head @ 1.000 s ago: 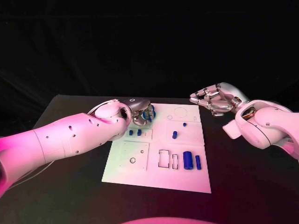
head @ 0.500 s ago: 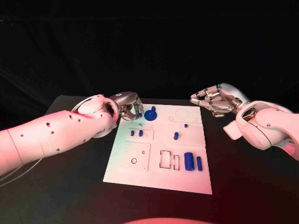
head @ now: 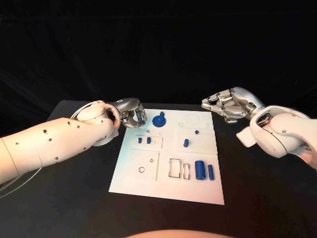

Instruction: Assemble the parts on the task board

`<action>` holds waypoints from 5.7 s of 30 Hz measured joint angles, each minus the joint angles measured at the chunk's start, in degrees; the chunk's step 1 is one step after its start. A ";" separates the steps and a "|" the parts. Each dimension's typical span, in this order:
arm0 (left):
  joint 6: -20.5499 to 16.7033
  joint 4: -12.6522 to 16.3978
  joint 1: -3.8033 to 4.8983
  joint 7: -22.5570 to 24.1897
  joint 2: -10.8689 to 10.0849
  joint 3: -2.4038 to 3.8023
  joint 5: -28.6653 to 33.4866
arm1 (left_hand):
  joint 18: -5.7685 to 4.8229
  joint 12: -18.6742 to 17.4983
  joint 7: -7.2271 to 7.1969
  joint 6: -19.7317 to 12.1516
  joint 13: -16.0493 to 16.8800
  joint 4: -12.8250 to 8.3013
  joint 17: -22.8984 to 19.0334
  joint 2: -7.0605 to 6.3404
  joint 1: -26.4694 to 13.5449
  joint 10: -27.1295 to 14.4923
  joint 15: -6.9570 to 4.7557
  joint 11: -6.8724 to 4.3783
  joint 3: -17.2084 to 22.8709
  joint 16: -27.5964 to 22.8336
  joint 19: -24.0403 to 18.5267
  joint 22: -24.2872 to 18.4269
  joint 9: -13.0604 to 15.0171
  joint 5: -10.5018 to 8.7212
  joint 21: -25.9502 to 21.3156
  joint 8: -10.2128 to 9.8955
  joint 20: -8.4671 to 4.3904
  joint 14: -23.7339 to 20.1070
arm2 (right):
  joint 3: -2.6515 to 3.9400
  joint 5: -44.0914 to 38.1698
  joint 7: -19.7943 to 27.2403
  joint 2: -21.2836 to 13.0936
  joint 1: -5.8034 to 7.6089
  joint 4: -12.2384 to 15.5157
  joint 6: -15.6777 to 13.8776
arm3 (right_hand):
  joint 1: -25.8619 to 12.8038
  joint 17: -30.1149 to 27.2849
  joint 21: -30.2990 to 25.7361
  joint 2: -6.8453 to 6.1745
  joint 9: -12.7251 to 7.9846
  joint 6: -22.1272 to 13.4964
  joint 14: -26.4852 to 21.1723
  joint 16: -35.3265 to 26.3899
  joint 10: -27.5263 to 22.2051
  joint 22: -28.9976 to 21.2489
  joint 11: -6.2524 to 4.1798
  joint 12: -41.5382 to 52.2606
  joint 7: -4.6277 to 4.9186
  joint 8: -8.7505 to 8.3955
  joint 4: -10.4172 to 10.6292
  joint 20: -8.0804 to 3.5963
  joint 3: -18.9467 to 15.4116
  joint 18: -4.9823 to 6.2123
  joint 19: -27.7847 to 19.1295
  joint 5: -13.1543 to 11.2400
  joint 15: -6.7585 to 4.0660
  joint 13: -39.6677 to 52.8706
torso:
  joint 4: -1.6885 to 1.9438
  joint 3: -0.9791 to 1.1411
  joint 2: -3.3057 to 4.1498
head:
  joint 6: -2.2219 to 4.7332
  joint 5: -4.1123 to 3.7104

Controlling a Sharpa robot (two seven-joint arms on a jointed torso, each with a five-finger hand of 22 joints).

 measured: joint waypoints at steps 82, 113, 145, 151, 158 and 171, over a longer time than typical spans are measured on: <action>2.74 -3.83 -2.25 -1.94 4.05 -0.47 -1.42 | 0.01 -2.01 0.02 -1.89 0.05 -0.09 -0.55 -1.10 -2.32 0.39 0.01 0.02 -0.57 0.00 0.00 0.24 -0.97 -0.56 0.27 -2.52 0.00 -0.01 | 0.00 -0.03 -0.01 0.29 -0.08 -0.19 0.04 | 0.00 0.01 0.00 0.00 0.00 -0.01 0.00 0.00 -0.05 0.00 -0.05 0.00 -0.01 0.00 -0.10 0.00 -0.10 0.00 0.00 0.00 0.00 0.00 | -0.04 0.00 -0.05 | -0.57 -0.08; 2.36 -4.34 -2.25 -2.73 2.94 -0.47 -1.22 | 0.01 -3.36 1.56 -5.88 0.44 -0.41 -0.94 -1.33 -2.53 1.21 0.23 0.84 -0.89 0.49 0.21 0.56 -3.00 -0.56 0.27 -5.58 0.21 -0.23 | 0.00 -2.82 -1.23 0.23 -0.12 -0.52 0.06 | 7.53 -0.49 -0.32 1.61 -0.20 -0.84 0.00 -1.14 -13.55 0.00 0.61 -23.25 0.49 0.00 -3.16 0.08 2.72 0.00 0.19 -3.22 0.00 -19.18 | -0.07 -0.03 -0.03 | -0.42 -0.09; -7.21 13.75 1.08 22.10 -14.01 -0.05 71.36 | 4.93 -5.75 2.18 -3.83 -1.07 -0.80 -31.54 0.26 -4.71 -3.11 1.75 2.48 -1.60 -18.17 -14.85 -36.92 -4.62 -0.56 -31.04 -4.58 1.51 -11.61 | -0.15 -62.27 -21.90 6.84 -2.90 -2.27 11.70 | 11.08 1.38 10.24 -5.67 -1.06 4.95 -0.01 2.81 -5.94 0.01 1.02 -48.71 -0.22 -2.84 -3.89 0.21 15.89 -0.61 3.08 -10.00 0.43 -44.80 | 0.08 -0.19 0.04 | 1.08 -4.52; -6.57 14.67 1.09 24.67 -14.58 -0.10 77.17 | 4.94 -5.59 2.18 -3.83 -1.14 -1.24 -32.17 0.50 -4.47 -3.11 1.75 2.47 -1.70 -18.46 -14.40 -37.64 -4.77 -0.56 -31.90 -4.59 1.36 -11.61 | -0.15 -64.07 -22.59 8.68 -3.65 -4.00 11.72 | 11.08 1.27 10.65 -5.67 -1.06 5.64 -0.01 2.93 -5.58 0.01 1.38 -49.04 -0.08 -3.05 -4.12 0.21 17.23 -0.61 3.08 -9.75 0.42 -45.54 | 0.06 -0.14 0.08 | 0.93 -4.27; -5.41 15.23 1.09 26.31 -14.84 -0.13 79.94 | 4.93 -5.51 2.38 -4.03 -1.27 -1.75 -32.69 0.50 -4.47 -3.10 1.76 2.47 -1.76 -18.73 -14.01 -38.33 -4.92 -0.56 -32.79 -4.59 1.33 -11.60 | -0.16 -64.78 -22.60 10.39 -4.58 -6.01 11.69 | 11.08 0.96 13.40 -5.67 -0.82 7.00 -0.01 3.33 -4.65 0.00 1.27 -49.70 -0.22 -3.05 -4.55 0.21 19.04 -1.39 3.08 -8.65 0.42 -46.58 | -0.03 -0.09 0.08 | 0.77 -3.63; -4.00 15.77 1.10 27.44 -14.84 -0.14 81.44 | 4.93 -5.52 2.38 -4.03 -1.32 -1.91 -32.81 0.50 -4.47 -3.30 1.77 2.67 -1.92 -18.73 -14.01 -38.50 -4.99 -0.56 -33.08 -4.59 1.33 -11.59 | -0.16 -64.77 -22.08 12.27 -5.34 -8.23 11.70 | 11.08 0.91 13.98 -5.66 -0.76 7.85 -0.01 3.61 -3.53 -0.01 0.95 -50.25 -0.25 -3.05 -5.41 0.21 21.33 -1.38 3.08 -8.65 0.42 -47.64 | -0.03 -0.04 0.12 | 0.47 -3.43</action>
